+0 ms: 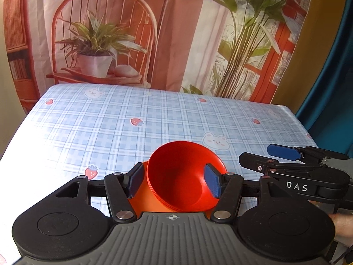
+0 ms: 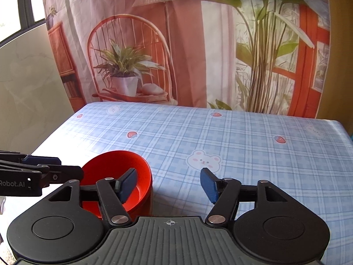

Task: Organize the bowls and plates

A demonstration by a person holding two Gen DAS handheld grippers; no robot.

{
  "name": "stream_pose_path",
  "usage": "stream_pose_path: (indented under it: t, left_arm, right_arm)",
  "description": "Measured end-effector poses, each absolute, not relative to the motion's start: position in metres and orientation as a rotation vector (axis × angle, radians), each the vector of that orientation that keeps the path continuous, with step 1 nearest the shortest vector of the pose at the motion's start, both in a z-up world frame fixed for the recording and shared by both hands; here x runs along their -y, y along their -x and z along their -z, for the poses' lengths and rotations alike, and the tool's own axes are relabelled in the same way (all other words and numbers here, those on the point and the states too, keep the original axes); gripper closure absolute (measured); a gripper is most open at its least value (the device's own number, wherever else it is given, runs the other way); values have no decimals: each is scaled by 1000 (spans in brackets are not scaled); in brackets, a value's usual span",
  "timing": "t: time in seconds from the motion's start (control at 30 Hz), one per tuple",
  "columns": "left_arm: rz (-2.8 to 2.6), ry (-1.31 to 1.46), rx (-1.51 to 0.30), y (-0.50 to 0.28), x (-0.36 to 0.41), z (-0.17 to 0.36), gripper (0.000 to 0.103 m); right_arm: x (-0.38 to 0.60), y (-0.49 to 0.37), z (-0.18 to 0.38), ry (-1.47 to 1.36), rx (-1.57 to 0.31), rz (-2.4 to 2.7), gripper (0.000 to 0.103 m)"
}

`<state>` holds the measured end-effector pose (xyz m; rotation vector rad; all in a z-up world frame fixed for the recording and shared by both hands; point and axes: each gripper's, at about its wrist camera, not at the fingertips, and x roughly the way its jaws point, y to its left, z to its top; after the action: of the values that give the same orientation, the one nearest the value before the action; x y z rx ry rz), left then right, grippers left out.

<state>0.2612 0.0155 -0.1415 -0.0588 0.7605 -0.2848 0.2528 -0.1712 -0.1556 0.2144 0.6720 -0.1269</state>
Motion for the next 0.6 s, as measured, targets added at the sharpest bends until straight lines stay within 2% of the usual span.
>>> stream_pose_path:
  t: [0.13, 0.2, 0.3, 0.43, 0.6]
  left_arm:
    - [279, 36, -711, -250, -12, 127, 26]
    - [273, 25, -684, -245, -10, 119, 16]
    - [269, 15, -645, -237, -9, 108, 7]
    - [234, -7, -594, -227, -8, 90, 0]
    - [196, 0, -560, -219, -8, 72, 0]
  right_arm:
    - [182, -237, 140, -243, -650, 156, 17]
    - [186, -229, 130, -240, -632, 162, 10]
    - [189, -217, 117, -227, -607, 173, 0]
    - [194, -202, 101, -218, -583, 202, 0]
    - [197, -183, 85, -195, -535, 224, 0]
